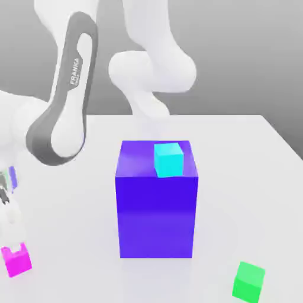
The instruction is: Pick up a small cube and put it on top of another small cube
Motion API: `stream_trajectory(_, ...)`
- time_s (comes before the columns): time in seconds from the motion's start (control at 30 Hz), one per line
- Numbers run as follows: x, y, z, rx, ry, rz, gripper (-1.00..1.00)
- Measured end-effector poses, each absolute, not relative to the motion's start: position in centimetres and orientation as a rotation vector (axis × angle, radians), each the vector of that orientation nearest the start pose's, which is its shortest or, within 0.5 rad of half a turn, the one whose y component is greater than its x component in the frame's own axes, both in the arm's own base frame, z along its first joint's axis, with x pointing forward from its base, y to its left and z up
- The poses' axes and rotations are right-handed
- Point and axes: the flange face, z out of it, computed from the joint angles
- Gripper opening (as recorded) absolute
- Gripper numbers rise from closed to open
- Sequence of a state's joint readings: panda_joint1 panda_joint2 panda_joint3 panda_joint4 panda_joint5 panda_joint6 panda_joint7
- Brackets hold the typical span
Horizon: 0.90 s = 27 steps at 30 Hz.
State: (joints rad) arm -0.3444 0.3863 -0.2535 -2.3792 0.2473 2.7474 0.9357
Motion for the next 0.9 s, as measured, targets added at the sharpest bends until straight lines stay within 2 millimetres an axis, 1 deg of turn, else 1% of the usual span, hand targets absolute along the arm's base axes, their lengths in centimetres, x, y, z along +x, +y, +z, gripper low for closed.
stream_trajectory(0.07, 40.3, -29.6, 13.8, -2.017, 2.409, -0.002, 0.00)
stream_trajectory(0.1, 40.2, -29.6, 13.0, -2.016, 2.410, -0.001, -1.00)
stream_trajectory(0.27, 40.2, -29.6, 13.0, -2.016, 2.410, -0.002, -1.00)
stream_trajectory(0.3, 40.2, -29.6, 12.6, -2.015, 2.410, -0.001, -1.00)
stream_trajectory(0.33, 40.2, -29.6, 13.1, -2.016, 2.410, -0.002, -1.00)
stream_trajectory(0.37, 40.3, -29.6, 14.1, -2.017, 2.410, -0.002, -1.00)
stream_trajectory(0.47, 40.2, -29.6, 17.7, -2.016, 2.409, -0.002, -1.00)
stream_trajectory(0.5, 40.8, -28.7, 18.7, -2.051, 2.377, 0.001, -1.00)
stream_trajectory(0.6, 45.1, -21.4, 19.8, -2.320, 2.102, 0.017, -1.00)
stream_trajectory(0.7, 47.7, -13.9, 20.5, -2.543, 1.819, 0.025, -1.00)
stream_trajectory(0.8, 49.1, -6.4, 21.3, -2.729, 1.523, 0.027, -1.00)
stream_trajectory(0.9, 49.1, 1.1, 22.2, -2.883, 1.211, 0.024, -1.00)
